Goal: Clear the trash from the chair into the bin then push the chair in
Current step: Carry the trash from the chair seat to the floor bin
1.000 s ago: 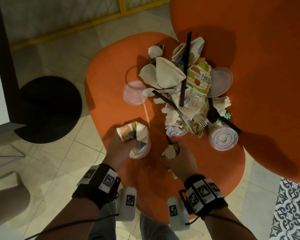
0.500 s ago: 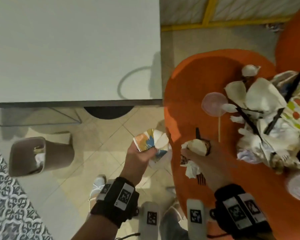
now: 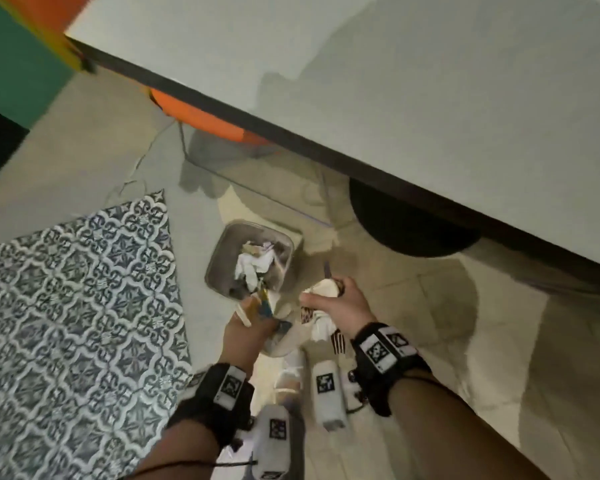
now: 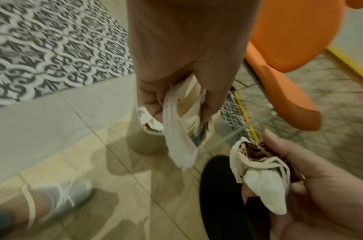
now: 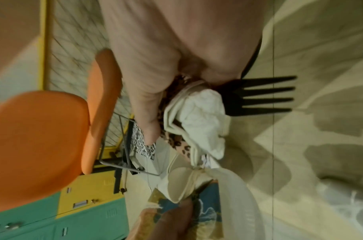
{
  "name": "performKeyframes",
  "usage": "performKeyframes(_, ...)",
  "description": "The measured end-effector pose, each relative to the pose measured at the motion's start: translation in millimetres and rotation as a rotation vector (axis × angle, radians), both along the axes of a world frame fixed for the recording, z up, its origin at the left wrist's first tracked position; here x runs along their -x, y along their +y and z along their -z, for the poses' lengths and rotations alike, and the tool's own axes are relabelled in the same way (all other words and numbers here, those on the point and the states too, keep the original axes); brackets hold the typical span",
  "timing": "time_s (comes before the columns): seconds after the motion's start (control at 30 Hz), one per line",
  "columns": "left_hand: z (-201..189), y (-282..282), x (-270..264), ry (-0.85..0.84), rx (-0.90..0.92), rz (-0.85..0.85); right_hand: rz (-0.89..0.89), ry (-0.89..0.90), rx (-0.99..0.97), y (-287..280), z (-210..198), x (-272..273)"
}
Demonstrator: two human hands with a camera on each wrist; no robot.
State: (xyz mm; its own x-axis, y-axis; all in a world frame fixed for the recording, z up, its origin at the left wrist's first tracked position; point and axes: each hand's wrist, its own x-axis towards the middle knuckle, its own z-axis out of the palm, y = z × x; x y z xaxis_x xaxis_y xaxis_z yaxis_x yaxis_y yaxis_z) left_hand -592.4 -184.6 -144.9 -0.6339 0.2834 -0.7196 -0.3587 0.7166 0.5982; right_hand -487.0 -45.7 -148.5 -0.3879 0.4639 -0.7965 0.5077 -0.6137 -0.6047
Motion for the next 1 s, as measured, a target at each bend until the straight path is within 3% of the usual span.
performKeyframes(0.2, 66.7, -4.8, 126.3, 0.071, 0.268, 0.203, -0.179, -0.111, 0.038, -10.9, 63.8, 150.7)
performKeyframes(0.27, 91.8, -2.2, 149.9, 0.084, 0.323, 0.248, -0.193, -0.139, 0.016, -10.7, 82.5, 176.2)
performKeyframes(0.47, 129.2, 20.7, 181.8, 0.059, 0.391, 0.116, -0.207, -0.174, -0.022, -6.5, 119.0, 206.8)
performKeyframes(0.57, 133.6, 30.1, 182.7, 0.073, 0.397, 0.18, -0.241, -0.193, -0.038, -2.0, 128.4, 199.8)
performKeyframes(0.77, 104.7, 48.6, 151.7, 0.147, 0.386, 0.36, -0.226, -0.167, -0.057, 16.8, 95.9, 151.9)
performKeyframes(0.9, 69.4, 75.6, 91.6, 0.191, 0.234, 0.44, -0.126, -0.102, -0.131, 37.2, 65.9, 80.3)
performKeyframes(1.0, 41.6, 105.9, 17.2, 0.156, 0.09, 0.571, 0.091, -0.059, -0.189, 51.0, 43.2, 1.4)
